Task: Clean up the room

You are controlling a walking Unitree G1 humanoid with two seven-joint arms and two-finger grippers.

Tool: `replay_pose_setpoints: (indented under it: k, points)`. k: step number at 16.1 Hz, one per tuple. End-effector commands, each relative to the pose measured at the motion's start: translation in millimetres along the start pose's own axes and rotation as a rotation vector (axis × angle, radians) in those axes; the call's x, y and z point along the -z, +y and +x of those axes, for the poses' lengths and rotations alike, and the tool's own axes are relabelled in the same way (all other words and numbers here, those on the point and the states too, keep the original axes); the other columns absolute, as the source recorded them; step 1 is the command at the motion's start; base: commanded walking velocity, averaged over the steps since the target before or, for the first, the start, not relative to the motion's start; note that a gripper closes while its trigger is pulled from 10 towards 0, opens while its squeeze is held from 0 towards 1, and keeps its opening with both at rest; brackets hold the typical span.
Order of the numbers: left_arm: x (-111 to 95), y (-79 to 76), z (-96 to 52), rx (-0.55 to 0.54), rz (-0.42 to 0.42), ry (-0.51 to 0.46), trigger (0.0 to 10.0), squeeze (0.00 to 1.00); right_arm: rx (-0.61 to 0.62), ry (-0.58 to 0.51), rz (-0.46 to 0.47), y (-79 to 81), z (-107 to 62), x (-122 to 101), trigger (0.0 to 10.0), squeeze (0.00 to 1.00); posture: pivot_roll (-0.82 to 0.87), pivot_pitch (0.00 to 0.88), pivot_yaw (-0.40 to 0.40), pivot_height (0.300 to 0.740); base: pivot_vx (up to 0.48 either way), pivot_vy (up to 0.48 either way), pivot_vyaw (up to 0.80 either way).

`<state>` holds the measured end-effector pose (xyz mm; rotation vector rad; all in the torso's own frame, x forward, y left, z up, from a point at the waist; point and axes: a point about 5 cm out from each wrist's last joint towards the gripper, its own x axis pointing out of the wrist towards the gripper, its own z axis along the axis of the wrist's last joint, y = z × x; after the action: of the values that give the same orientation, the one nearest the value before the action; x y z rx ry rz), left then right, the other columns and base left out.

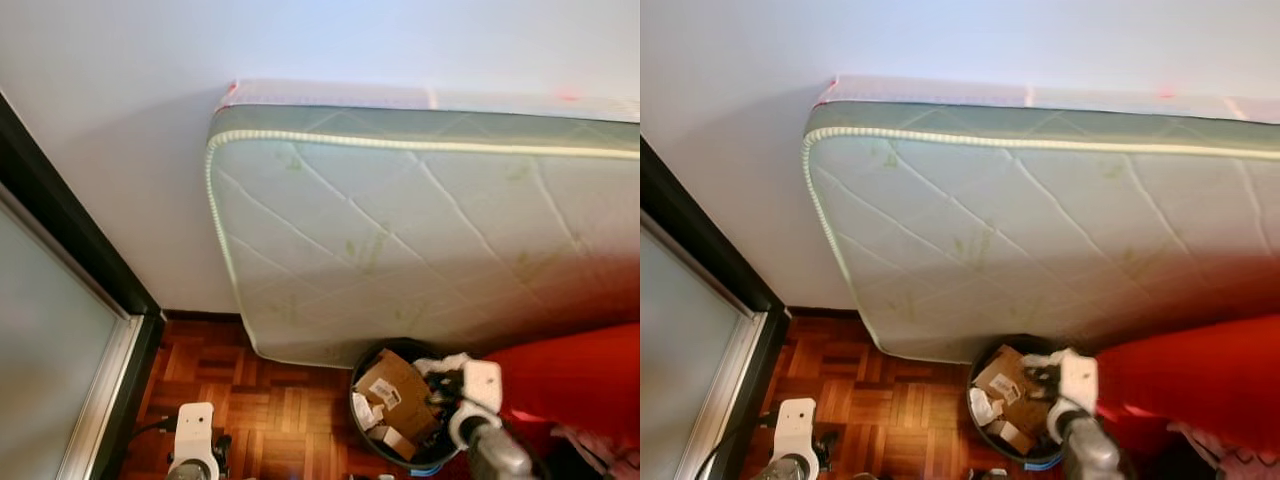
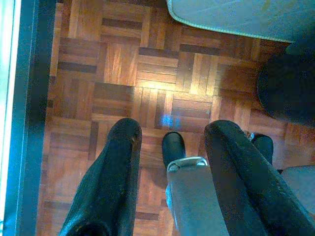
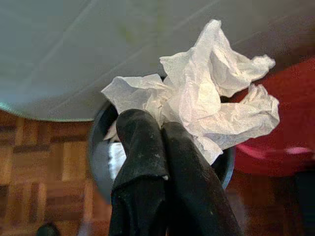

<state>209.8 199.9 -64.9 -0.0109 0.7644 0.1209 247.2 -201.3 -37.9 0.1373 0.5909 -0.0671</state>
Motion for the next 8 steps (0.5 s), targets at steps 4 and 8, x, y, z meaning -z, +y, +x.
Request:
replay_pose_setpoints:
  k: [4,8]
  points:
    - [10.8,3.6,-3.3,0.004,-0.014,0.028,10.0,0.00,0.094,0.042,0.029,-28.2,-9.3,11.2,10.0,0.00,0.00,0.223,-0.058,0.740,0.000,0.000,0.00]
    - [13.2,5.5,-4.1,0.002,-0.015,0.036,10.0,0.00,0.070,0.030,0.053,-12.1,-7.2,14.5,10.0,0.93,0.00,0.227,-0.056,0.740,0.000,0.000,0.00]
